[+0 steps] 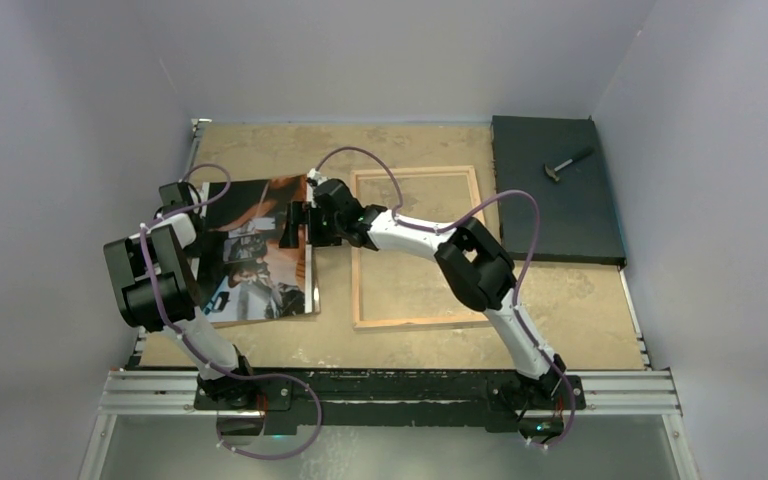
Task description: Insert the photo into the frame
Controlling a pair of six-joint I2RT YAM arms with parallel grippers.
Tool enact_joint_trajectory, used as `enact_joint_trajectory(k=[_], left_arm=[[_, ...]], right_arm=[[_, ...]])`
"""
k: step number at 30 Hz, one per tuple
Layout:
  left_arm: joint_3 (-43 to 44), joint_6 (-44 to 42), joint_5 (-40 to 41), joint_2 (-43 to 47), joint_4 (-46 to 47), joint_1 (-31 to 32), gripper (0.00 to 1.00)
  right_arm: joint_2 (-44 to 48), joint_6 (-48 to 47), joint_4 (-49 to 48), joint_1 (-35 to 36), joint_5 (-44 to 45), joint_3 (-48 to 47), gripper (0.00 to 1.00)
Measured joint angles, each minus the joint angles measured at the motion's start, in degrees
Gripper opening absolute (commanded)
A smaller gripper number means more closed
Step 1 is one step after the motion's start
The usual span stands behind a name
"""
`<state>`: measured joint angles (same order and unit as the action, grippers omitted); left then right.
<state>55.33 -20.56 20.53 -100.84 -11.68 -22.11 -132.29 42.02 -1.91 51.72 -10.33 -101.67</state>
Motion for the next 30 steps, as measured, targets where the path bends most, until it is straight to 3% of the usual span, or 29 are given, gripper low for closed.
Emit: enact_joint_trajectory(k=[8, 16, 21, 26, 30], left_arm=[[-0.1, 0.0, -0.4, 0.0, 0.1, 0.0, 0.4], [-0.1, 0.0, -0.9, 0.0, -0.1, 0.0, 0.37], [-0.1, 0.0, -1.1, 0.0, -0.2, 0.0, 0.36], [-0.1, -0.3, -1.2, 0.1, -0.2, 0.0, 0.36], [1.4, -0.2, -2.7, 0.1, -3.0, -0.5, 0.37]], right_arm=[[4.8, 1.4, -2.7, 0.0, -2.9, 1.5, 0.96], [6.9, 7.2, -15.4, -0.7, -12.7, 9.6, 0.98], [6.4, 10.1, -18.6, -1.3, -16.1, 11.2, 0.99], [6.3, 5.5, -11.1, -1.6, -8.7, 9.7, 0.99], [4.9, 0.5, -2.5, -1.9, -0.5, 3.0, 0.99]])
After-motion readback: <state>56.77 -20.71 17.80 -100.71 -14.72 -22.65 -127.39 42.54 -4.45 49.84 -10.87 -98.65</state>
